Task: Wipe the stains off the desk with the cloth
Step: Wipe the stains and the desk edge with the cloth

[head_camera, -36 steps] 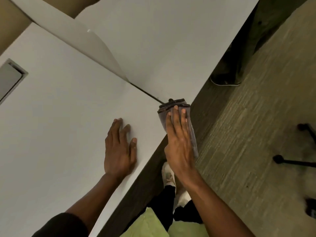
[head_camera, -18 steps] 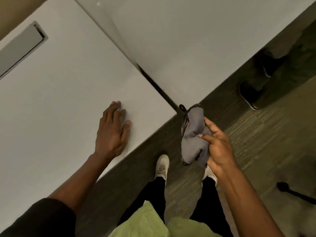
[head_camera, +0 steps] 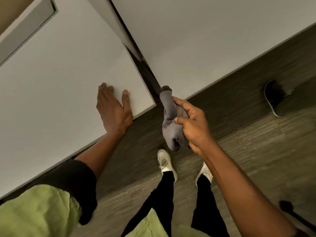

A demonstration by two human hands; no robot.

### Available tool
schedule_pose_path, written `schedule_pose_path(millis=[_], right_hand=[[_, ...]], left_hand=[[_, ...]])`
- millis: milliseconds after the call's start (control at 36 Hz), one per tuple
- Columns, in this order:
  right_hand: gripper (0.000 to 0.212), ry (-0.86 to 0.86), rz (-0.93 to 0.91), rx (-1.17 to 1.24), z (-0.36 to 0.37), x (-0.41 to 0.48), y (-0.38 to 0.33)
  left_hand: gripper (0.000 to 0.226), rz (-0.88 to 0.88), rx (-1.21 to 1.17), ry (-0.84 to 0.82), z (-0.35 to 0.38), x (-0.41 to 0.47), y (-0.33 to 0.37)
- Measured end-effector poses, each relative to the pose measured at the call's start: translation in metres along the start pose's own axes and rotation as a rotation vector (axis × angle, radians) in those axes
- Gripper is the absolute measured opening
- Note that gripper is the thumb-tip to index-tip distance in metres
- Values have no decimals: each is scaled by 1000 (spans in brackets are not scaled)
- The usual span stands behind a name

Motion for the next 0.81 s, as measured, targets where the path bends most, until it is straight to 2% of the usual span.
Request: schedule_pose_path(millis=[139,250,389,556,639,806], right_hand=[[65,-64,-62,-108,31,9,-4],[63,-32,-149,-288,47,30,-13],[56,-89,-198,-465,61,74,-52],[64,-203,-136,-442,65,99,-82],[61,-196,-136,-405,60,80,-67],[69,-157,-68,-284,34,25,-9]], left_hand=[[72,15,25,42,7,1,-5],[70,29,54,61,10,2,-8],[70,34,64,47,11,3,-8],[74,37,94,25,10,3,-8],[76,43,112,14,11,3,-10],[71,49,112,34,13,2,-10]])
Point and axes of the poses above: each hand's wrist, its own x-axis towards the middle knuckle, its own z-axis out of the palm, y = z × x, the point moved 3 cm from there along x, towards the middle knuckle, and after that the axes turned 9 degrees about z, right-handed, at the moved point
